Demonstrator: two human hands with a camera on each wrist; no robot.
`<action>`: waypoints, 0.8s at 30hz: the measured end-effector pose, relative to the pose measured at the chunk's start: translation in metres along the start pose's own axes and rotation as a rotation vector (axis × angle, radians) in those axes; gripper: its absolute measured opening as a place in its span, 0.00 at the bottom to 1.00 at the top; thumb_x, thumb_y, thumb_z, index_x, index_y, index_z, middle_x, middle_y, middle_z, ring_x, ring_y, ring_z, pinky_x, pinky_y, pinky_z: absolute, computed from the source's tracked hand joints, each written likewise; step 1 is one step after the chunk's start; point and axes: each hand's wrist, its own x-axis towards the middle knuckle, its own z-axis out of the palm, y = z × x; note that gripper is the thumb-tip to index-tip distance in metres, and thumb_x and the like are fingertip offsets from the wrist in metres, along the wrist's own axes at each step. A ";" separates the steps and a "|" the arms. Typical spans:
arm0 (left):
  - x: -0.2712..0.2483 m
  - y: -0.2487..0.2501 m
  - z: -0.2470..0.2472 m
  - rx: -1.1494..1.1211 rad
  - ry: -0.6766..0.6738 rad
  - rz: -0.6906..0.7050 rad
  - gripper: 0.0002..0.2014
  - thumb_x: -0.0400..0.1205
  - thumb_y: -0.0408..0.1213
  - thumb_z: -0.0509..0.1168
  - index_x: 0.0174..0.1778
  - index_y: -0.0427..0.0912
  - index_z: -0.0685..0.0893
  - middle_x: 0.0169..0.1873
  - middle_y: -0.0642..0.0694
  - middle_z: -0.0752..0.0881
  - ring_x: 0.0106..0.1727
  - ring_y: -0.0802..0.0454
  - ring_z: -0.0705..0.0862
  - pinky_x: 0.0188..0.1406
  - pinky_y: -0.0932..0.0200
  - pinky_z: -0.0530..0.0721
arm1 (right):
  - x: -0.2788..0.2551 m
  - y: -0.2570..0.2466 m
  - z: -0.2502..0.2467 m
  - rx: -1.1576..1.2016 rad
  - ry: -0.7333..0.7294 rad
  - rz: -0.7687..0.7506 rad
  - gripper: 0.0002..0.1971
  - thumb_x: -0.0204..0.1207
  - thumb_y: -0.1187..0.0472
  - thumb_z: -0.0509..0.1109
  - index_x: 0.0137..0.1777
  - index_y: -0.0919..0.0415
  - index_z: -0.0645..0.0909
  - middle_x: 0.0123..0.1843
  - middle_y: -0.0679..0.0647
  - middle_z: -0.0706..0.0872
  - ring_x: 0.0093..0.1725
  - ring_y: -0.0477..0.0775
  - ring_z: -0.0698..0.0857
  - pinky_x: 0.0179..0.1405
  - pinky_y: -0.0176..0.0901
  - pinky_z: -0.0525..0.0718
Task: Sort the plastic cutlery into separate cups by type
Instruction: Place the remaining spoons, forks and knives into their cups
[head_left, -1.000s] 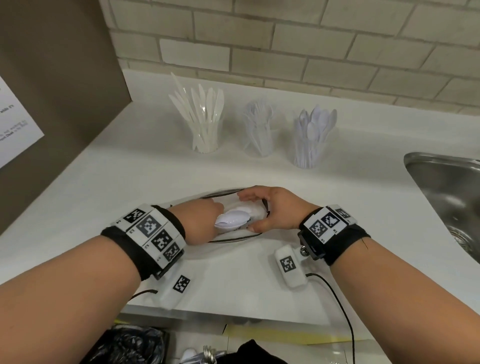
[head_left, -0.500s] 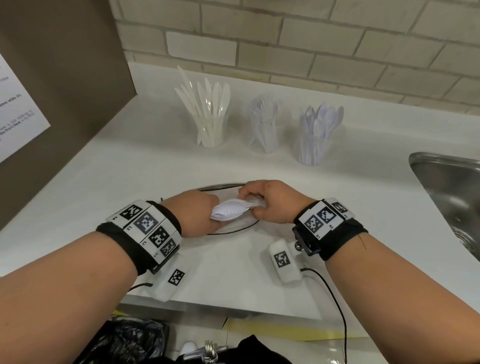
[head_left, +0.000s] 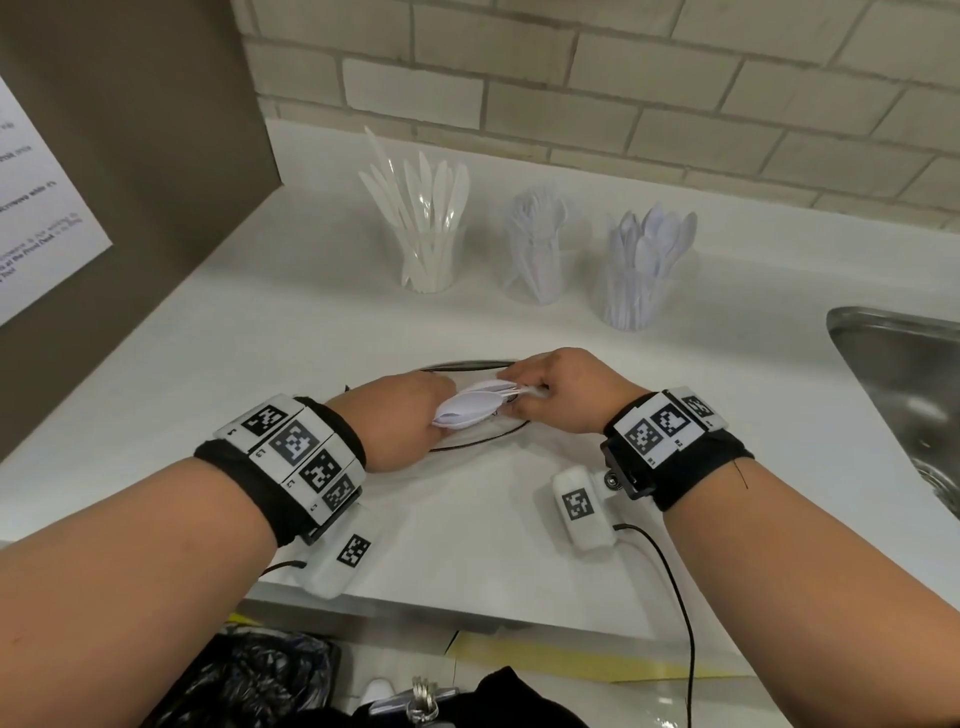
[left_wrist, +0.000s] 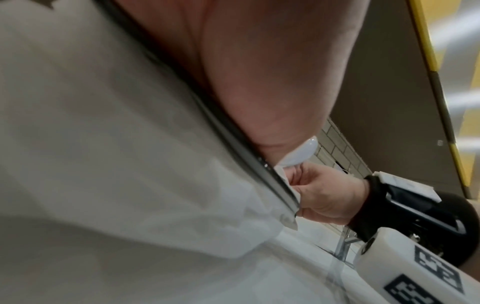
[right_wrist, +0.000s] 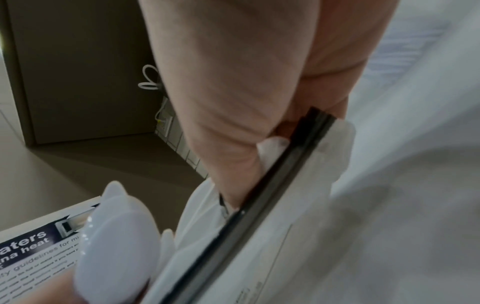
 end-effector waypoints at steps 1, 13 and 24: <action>0.000 0.000 -0.001 0.007 -0.001 0.013 0.05 0.84 0.39 0.58 0.51 0.44 0.76 0.51 0.46 0.82 0.48 0.46 0.81 0.49 0.52 0.80 | 0.000 0.000 -0.001 -0.020 -0.024 0.020 0.19 0.76 0.51 0.72 0.66 0.52 0.83 0.70 0.47 0.83 0.68 0.49 0.80 0.70 0.38 0.74; -0.004 0.002 -0.041 -0.711 0.389 -0.120 0.13 0.86 0.46 0.59 0.48 0.41 0.83 0.38 0.49 0.86 0.36 0.65 0.85 0.46 0.68 0.82 | 0.002 -0.011 -0.001 -0.030 -0.003 0.064 0.10 0.73 0.56 0.71 0.53 0.53 0.89 0.51 0.48 0.89 0.49 0.46 0.82 0.40 0.27 0.74; -0.021 -0.003 -0.102 -1.591 0.713 0.134 0.08 0.87 0.42 0.58 0.44 0.46 0.78 0.31 0.51 0.79 0.31 0.54 0.79 0.41 0.51 0.86 | 0.054 -0.086 0.012 0.013 0.121 0.037 0.13 0.72 0.48 0.73 0.47 0.58 0.87 0.41 0.50 0.84 0.44 0.52 0.82 0.32 0.36 0.71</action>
